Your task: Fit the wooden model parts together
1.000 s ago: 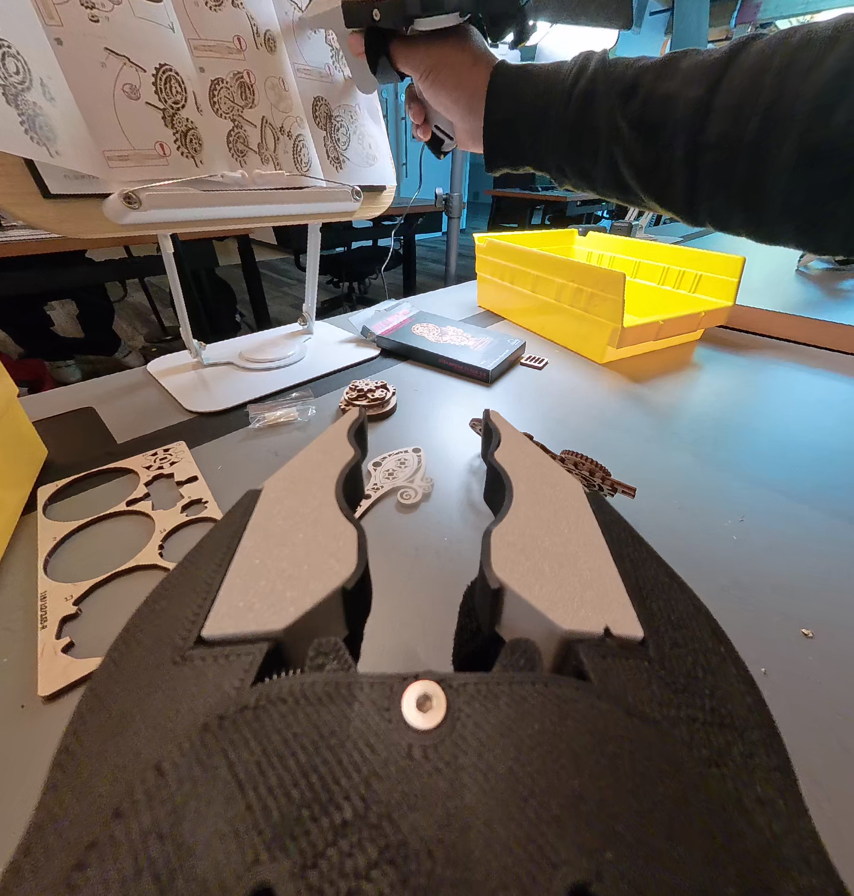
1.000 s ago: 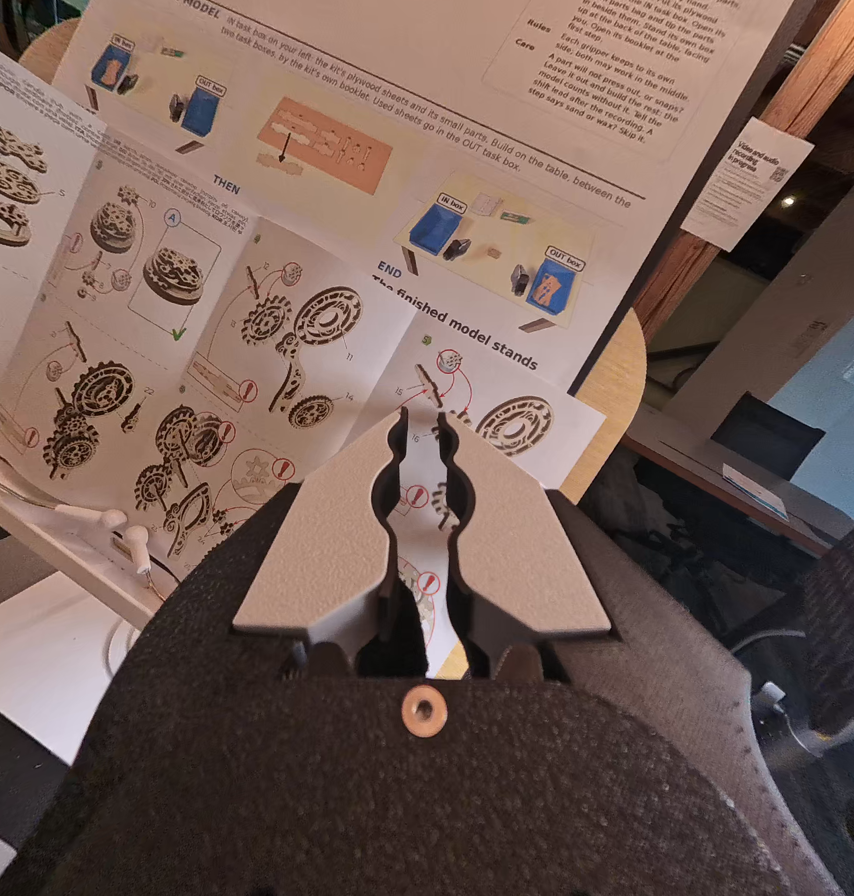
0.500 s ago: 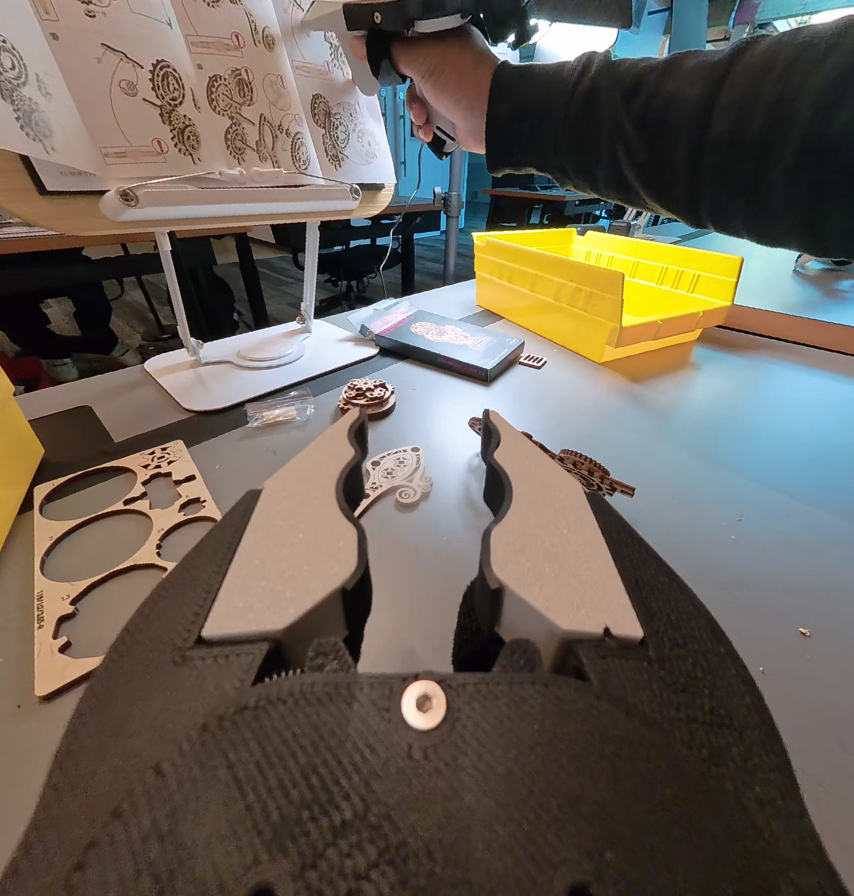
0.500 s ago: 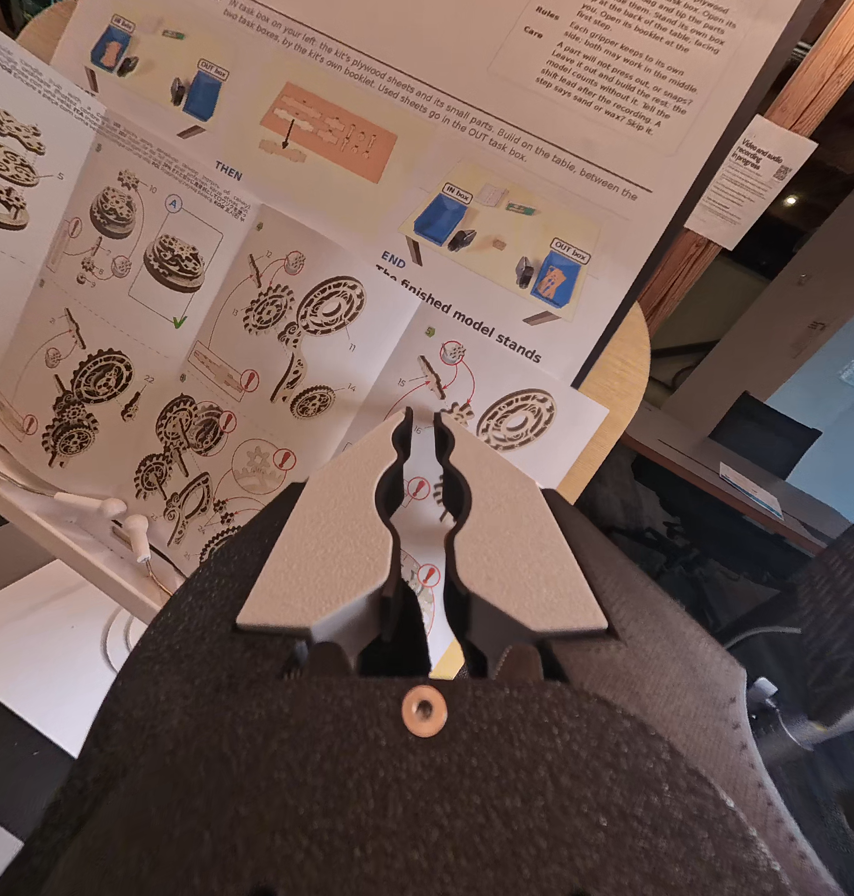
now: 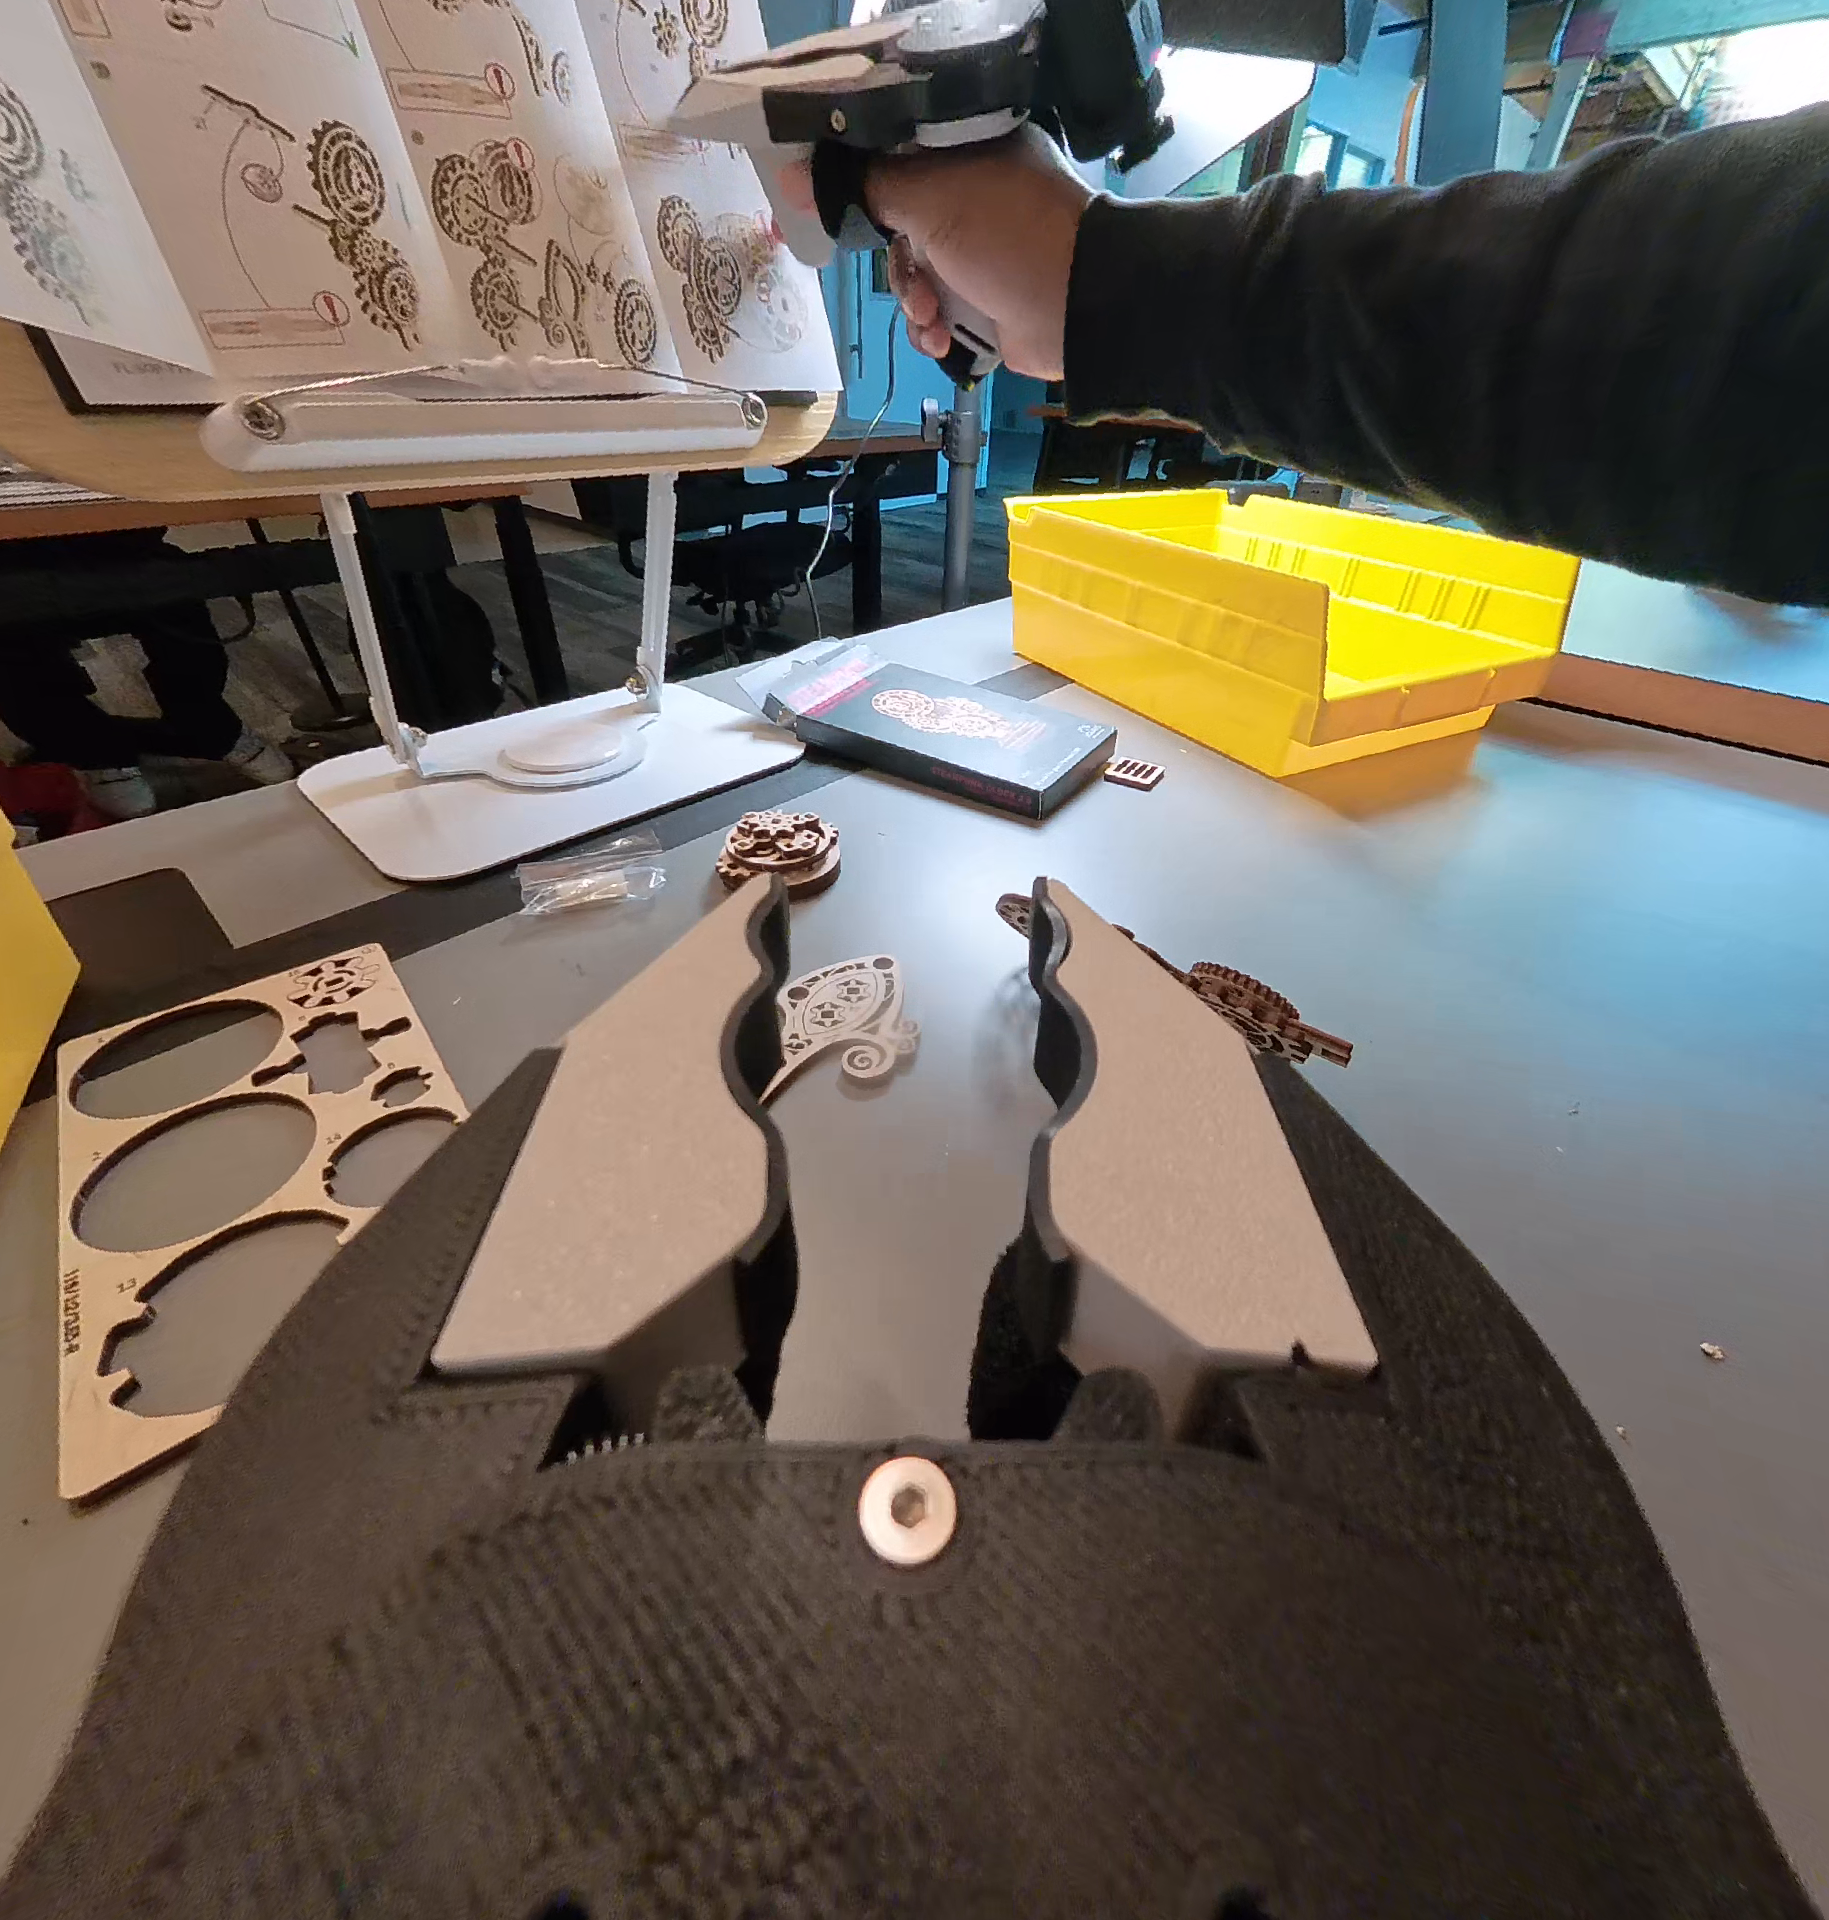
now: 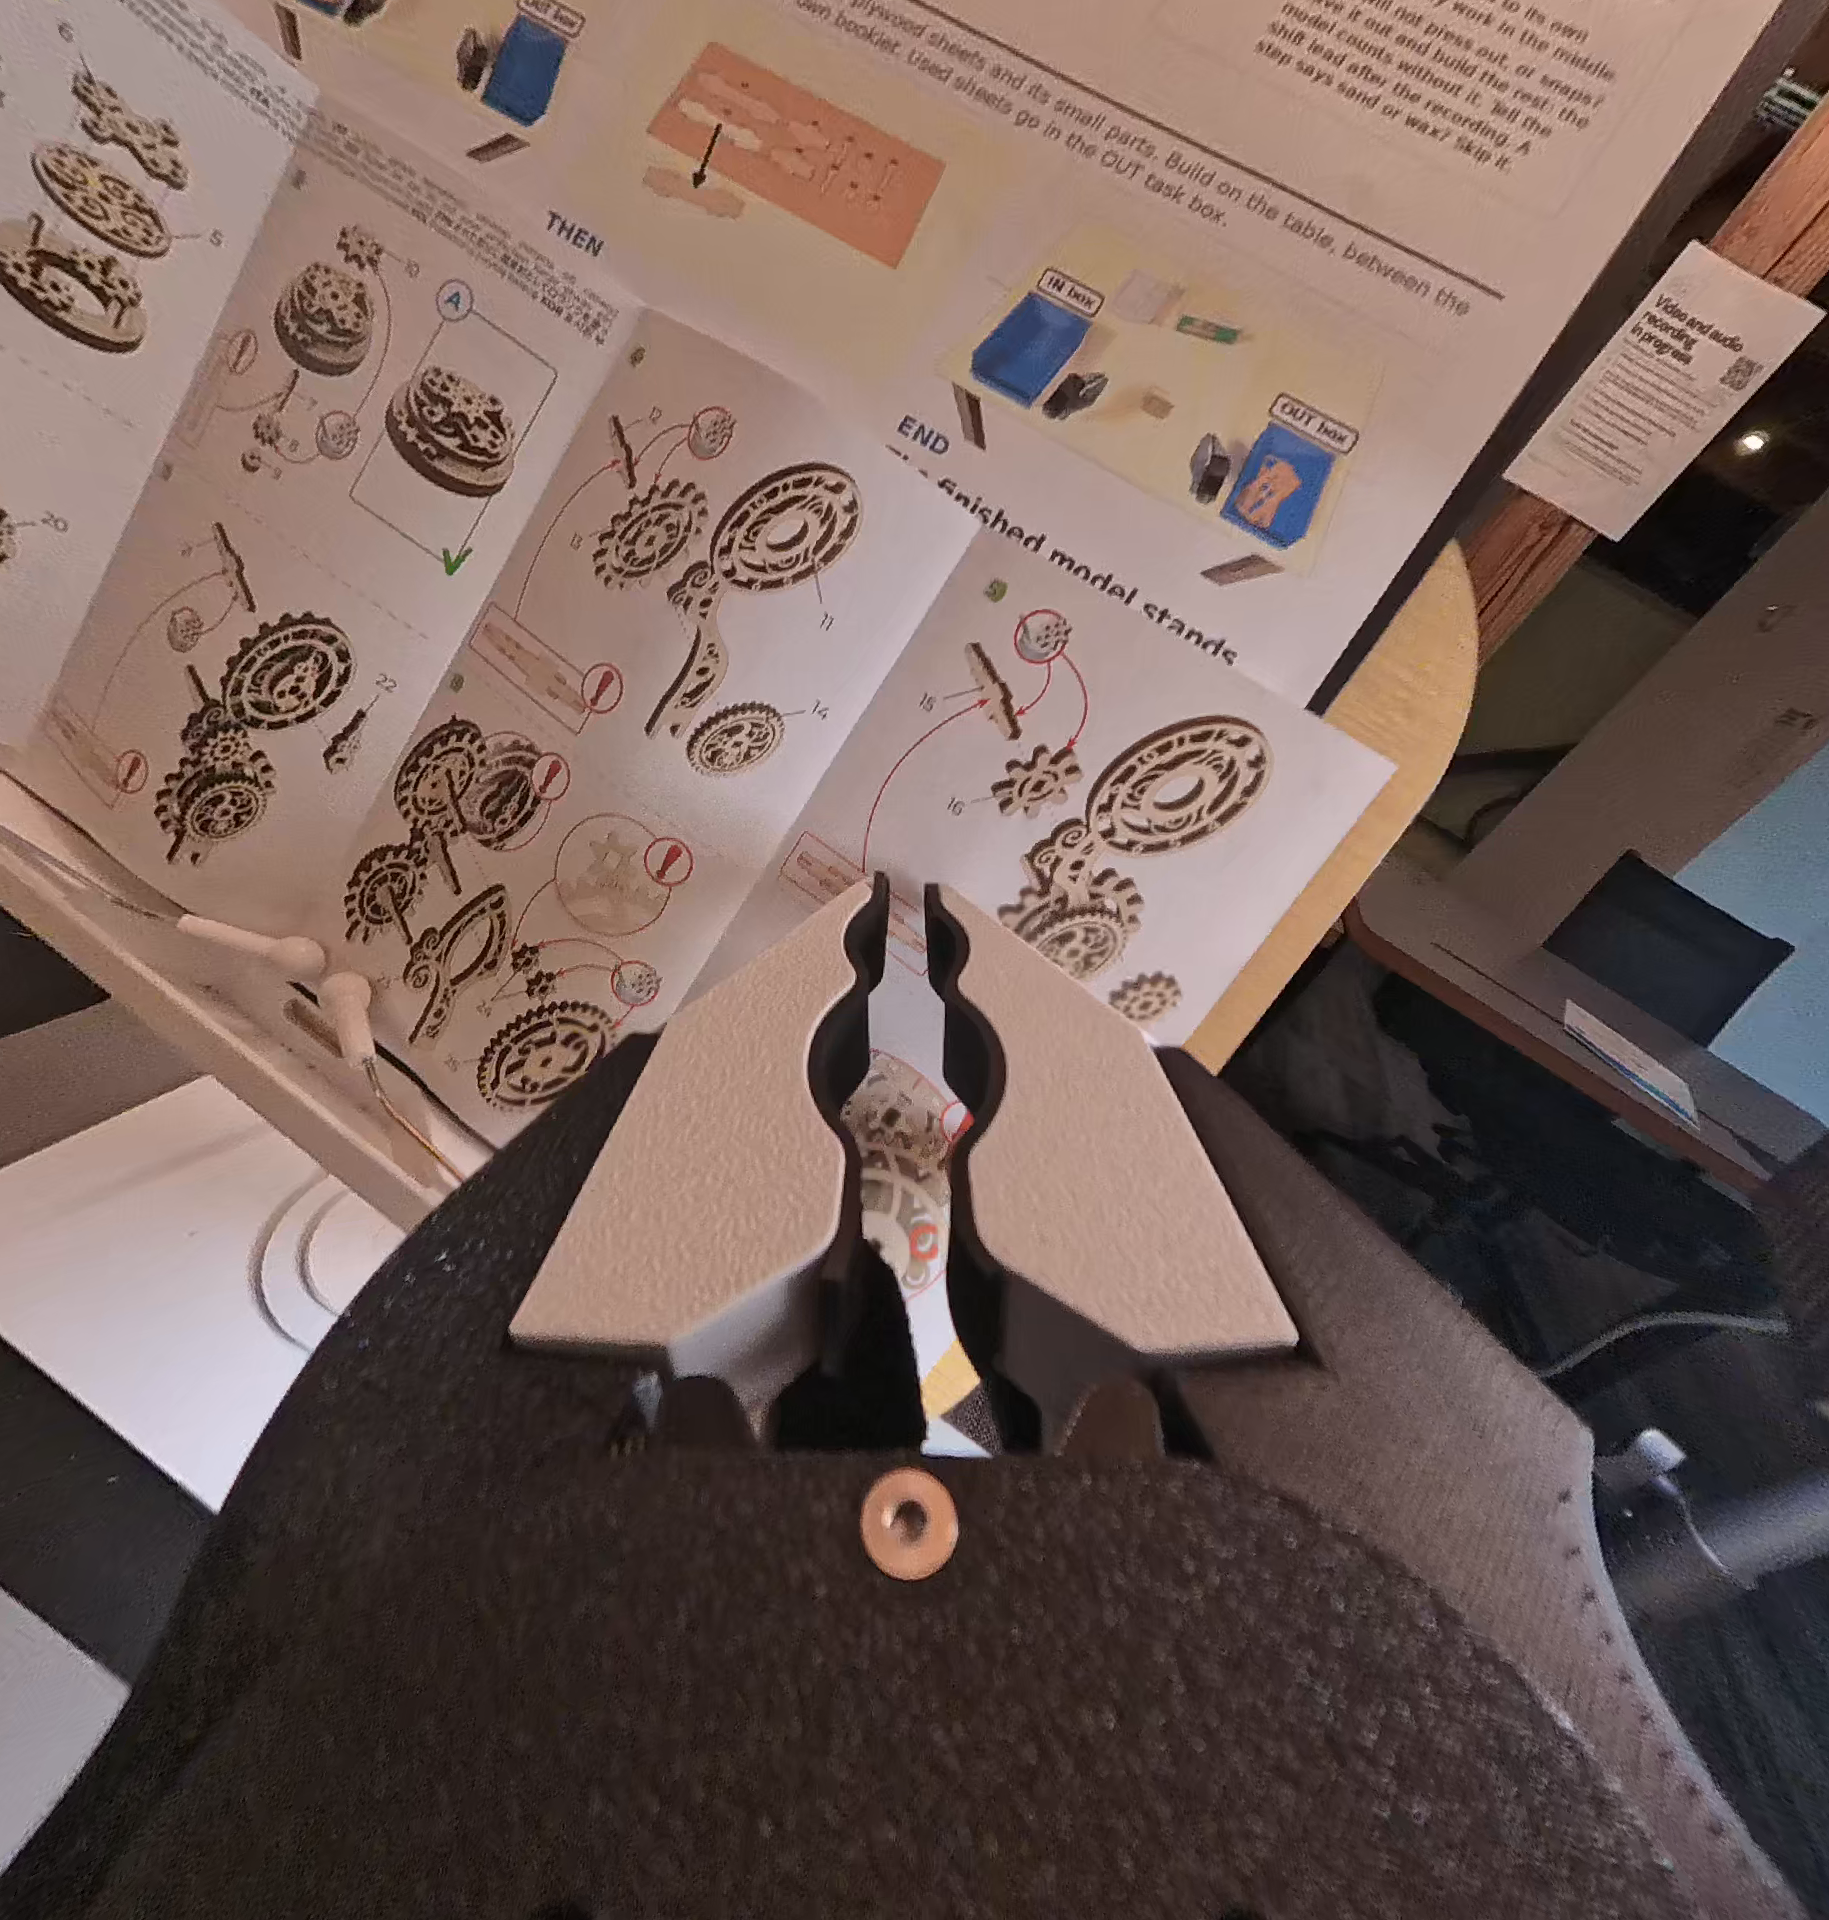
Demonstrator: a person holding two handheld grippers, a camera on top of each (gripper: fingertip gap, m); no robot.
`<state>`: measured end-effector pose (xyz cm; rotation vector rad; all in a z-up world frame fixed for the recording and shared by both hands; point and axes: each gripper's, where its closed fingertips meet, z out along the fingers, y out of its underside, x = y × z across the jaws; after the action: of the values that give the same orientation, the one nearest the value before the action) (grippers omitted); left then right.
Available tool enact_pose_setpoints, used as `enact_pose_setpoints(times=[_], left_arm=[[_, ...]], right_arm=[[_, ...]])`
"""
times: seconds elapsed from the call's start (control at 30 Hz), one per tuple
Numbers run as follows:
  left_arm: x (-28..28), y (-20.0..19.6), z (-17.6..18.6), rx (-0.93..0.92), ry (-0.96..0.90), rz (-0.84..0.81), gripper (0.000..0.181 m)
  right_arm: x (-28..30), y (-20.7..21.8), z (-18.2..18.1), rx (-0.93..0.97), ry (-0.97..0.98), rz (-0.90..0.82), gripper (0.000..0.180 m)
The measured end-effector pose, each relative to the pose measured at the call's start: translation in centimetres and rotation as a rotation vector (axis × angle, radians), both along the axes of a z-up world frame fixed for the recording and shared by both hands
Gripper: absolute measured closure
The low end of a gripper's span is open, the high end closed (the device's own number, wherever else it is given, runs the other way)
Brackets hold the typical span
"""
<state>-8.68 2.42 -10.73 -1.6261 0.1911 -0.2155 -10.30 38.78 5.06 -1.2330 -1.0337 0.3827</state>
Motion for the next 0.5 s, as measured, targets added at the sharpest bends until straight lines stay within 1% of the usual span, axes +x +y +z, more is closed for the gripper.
enact_pose_setpoints(times=[0.17,0.5], left_arm=[[0.1,0.0,0.0,-0.002,0.001,-0.003,0.136],[0.3,0.0,-0.1,-0.004,0.0,-0.009,0.136]], right_arm=[[0.6,-0.2,-1.0,-0.006,-0.01,0.001,0.175],[2.1,0.2,-1.7,-0.014,-0.013,-0.023,0.174]])
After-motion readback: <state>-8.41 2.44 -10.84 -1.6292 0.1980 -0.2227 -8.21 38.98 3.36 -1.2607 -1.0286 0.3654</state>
